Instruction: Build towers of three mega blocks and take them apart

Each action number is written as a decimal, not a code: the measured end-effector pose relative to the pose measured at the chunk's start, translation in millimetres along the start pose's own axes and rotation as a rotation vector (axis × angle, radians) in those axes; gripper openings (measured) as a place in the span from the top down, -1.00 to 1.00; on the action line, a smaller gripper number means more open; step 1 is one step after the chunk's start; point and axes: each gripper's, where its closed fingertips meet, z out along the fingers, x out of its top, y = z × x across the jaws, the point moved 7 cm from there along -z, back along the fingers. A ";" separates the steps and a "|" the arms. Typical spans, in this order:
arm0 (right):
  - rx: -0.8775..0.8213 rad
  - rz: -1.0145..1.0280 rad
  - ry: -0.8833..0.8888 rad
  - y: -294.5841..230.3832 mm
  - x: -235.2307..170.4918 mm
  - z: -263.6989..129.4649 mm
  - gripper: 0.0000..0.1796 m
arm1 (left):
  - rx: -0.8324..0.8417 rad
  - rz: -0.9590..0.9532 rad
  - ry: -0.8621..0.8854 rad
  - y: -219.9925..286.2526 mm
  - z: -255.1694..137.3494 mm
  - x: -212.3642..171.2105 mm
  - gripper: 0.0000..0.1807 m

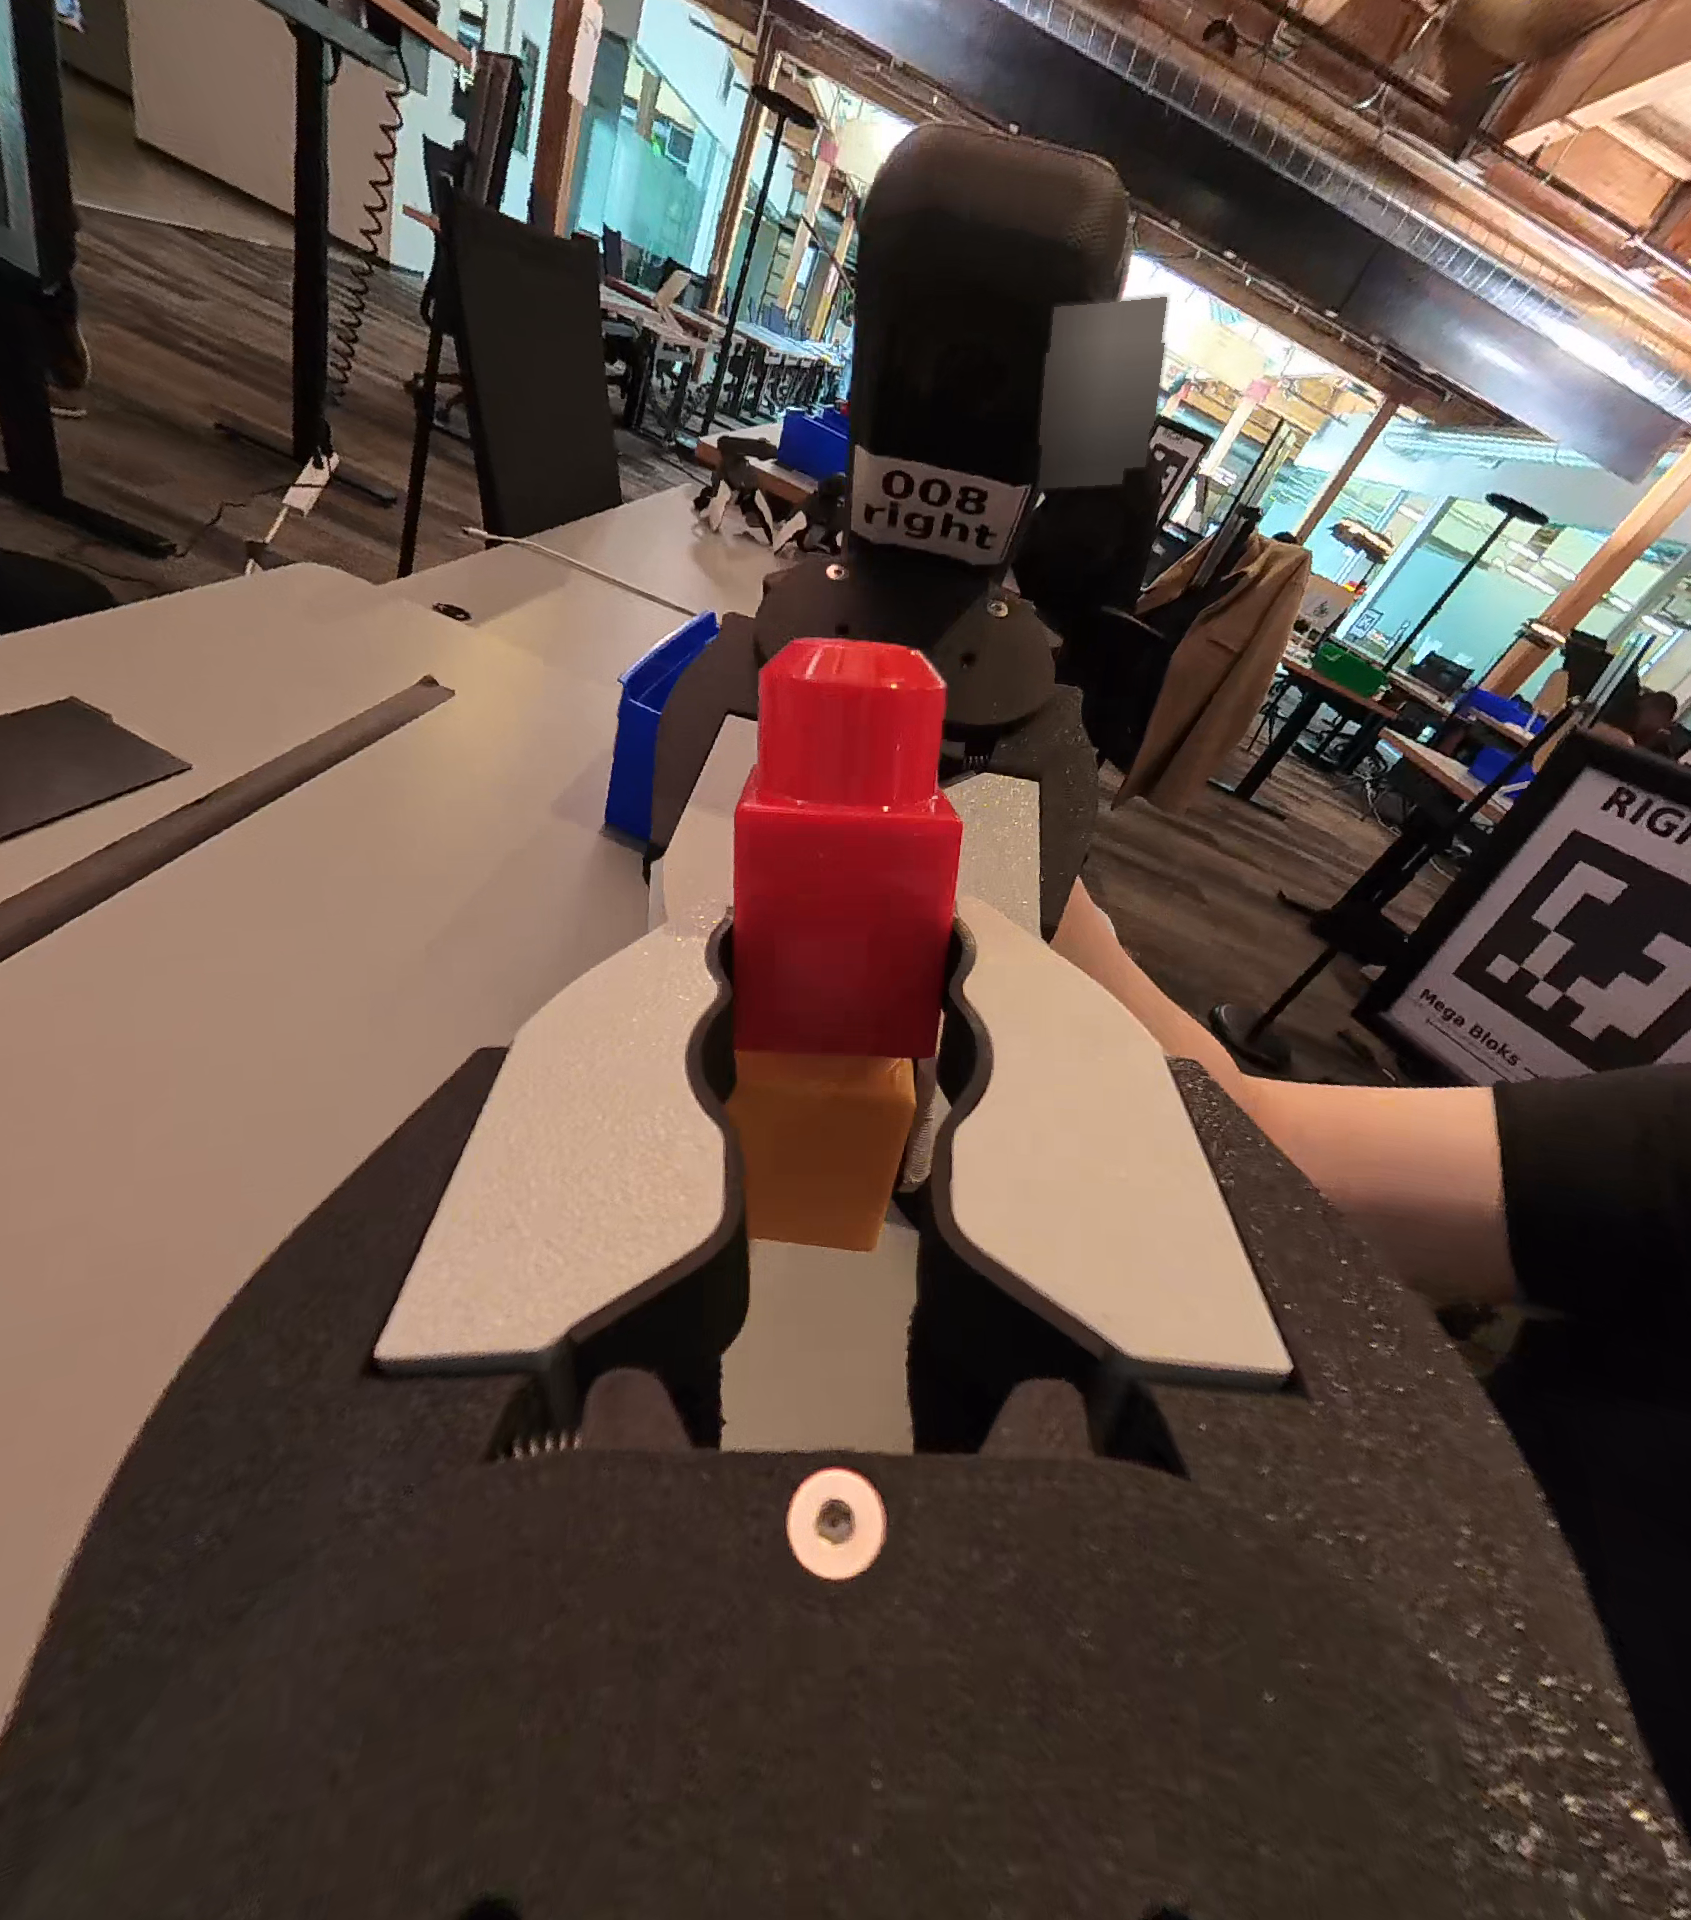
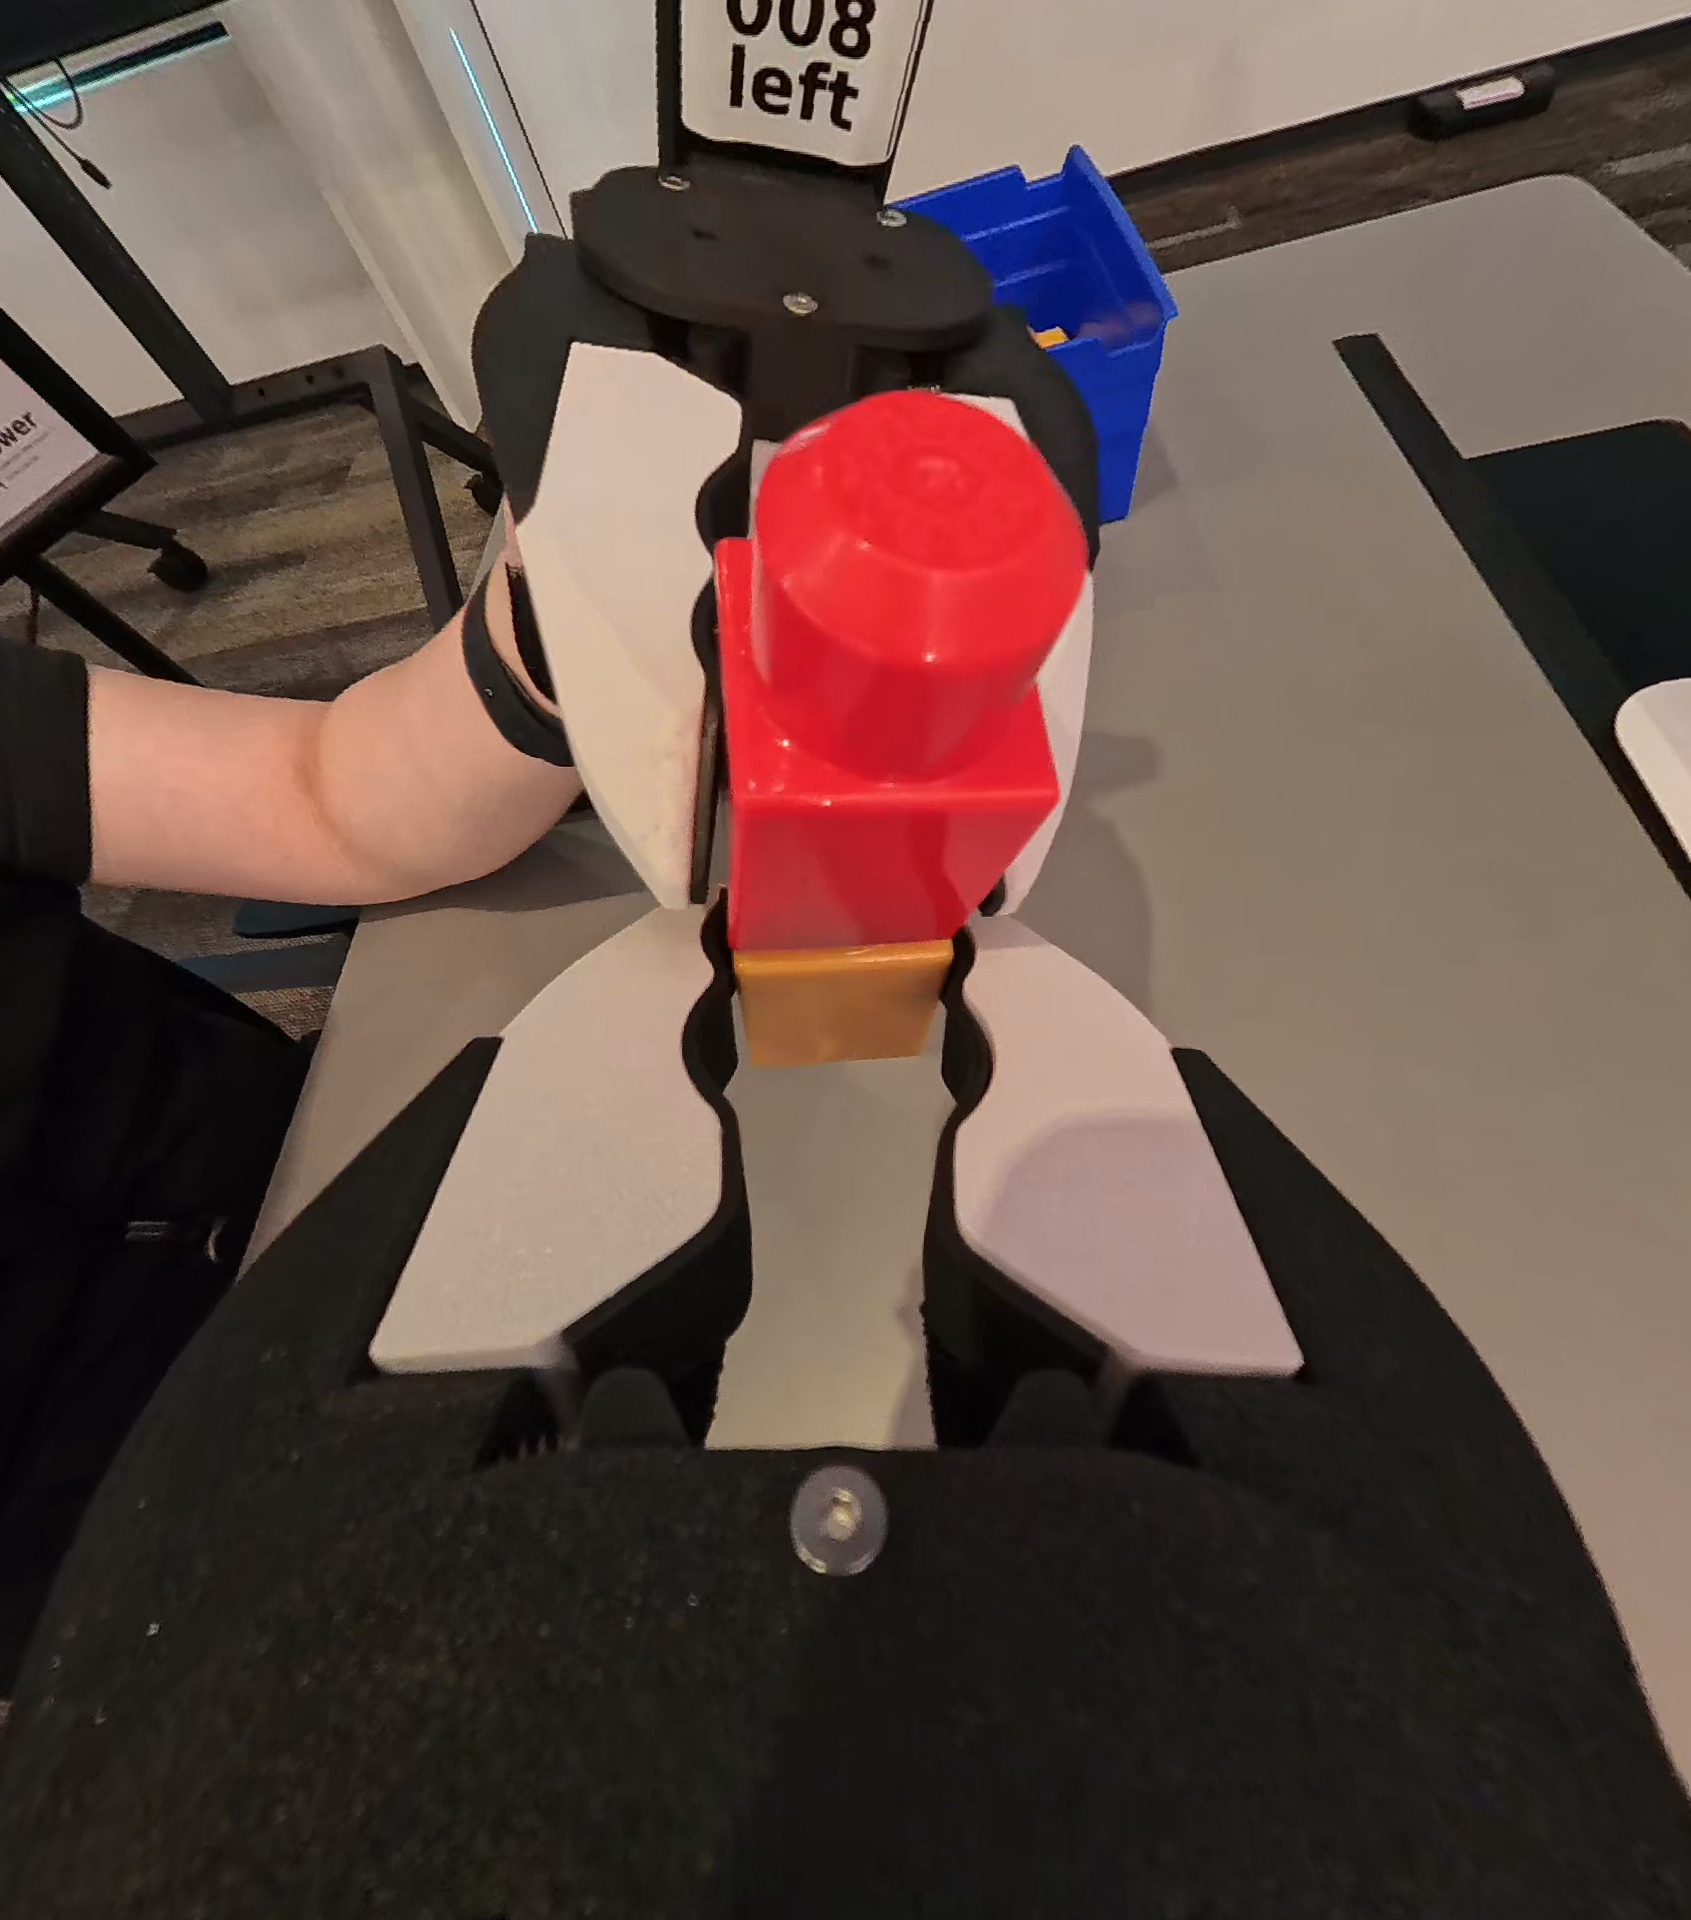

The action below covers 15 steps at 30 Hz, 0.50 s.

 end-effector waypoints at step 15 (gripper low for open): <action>0.053 0.019 0.200 9.2 7.3 -0.5 0.61 | -0.009 -0.024 0.158 -6.2 -8.0 6.7 0.60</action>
